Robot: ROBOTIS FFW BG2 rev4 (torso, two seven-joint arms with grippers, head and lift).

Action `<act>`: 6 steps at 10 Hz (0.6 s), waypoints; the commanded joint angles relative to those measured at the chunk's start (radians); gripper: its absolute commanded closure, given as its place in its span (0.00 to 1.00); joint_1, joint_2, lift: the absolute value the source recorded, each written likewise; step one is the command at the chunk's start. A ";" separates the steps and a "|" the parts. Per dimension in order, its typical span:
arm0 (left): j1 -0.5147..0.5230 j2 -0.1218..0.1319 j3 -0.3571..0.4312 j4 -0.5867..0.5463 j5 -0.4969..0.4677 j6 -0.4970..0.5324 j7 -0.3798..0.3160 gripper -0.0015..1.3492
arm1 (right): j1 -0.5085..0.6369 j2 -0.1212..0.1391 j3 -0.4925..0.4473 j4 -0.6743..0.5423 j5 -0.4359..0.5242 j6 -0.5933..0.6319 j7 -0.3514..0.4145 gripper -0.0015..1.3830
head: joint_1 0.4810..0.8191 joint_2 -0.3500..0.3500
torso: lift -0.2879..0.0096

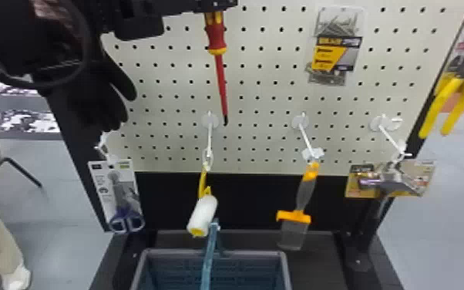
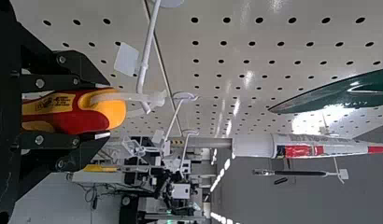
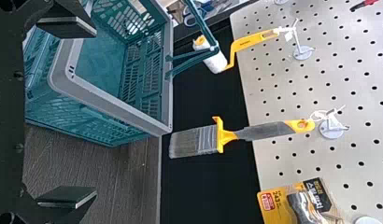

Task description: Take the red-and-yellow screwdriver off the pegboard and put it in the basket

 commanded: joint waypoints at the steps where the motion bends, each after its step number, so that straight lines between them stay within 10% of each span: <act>1: -0.002 0.000 0.000 0.000 0.000 -0.001 0.000 0.85 | 0.000 0.000 0.000 0.001 0.000 0.000 0.000 0.08 | 0.20 0.50 | 0.63; 6: -0.017 0.008 -0.005 -0.002 -0.008 -0.001 0.001 0.85 | 0.000 -0.003 -0.002 0.001 0.002 0.000 0.003 0.08 | 0.20 0.50 | 0.63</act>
